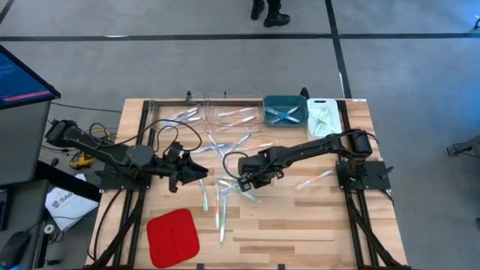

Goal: Pick & Place Toothbrushes
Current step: Put the green toothbrush into the white bin

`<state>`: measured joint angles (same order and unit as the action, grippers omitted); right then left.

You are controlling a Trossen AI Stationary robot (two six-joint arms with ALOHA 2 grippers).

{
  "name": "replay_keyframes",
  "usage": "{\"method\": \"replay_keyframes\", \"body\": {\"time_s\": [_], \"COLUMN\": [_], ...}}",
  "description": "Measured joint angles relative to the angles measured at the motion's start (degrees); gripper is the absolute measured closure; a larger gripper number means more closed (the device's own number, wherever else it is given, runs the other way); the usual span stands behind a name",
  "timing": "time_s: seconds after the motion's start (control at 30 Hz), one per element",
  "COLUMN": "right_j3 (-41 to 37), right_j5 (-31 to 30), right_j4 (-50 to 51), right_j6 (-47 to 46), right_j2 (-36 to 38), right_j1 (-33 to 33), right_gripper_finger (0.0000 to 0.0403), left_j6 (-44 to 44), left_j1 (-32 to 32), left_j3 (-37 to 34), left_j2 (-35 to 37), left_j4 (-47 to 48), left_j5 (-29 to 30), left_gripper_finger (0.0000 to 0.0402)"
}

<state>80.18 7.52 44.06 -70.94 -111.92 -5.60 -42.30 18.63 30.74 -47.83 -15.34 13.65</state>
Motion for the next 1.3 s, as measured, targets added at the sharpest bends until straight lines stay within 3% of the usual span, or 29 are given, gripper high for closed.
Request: {"method": "replay_keyframes", "body": {"time_s": [0.5,1.3], "right_j3": [0.0,0.0], "right_j5": [-0.3,-4.7], "right_j4": [0.2,-3.1], "right_j6": [-2.9,-2.0], "right_j2": [-2.3,-4.2], "right_j1": [-2.0,7.7], "right_gripper_finger": [0.0402,0.0402], "left_j6": [0.0,0.0], "left_j1": [0.0,0.0], "left_j3": [0.0,0.0], "left_j2": [0.0,0.0], "left_j4": [-0.1,0.0], "left_j5": [0.0,0.0], "left_gripper_finger": [0.0285,0.0285]}}
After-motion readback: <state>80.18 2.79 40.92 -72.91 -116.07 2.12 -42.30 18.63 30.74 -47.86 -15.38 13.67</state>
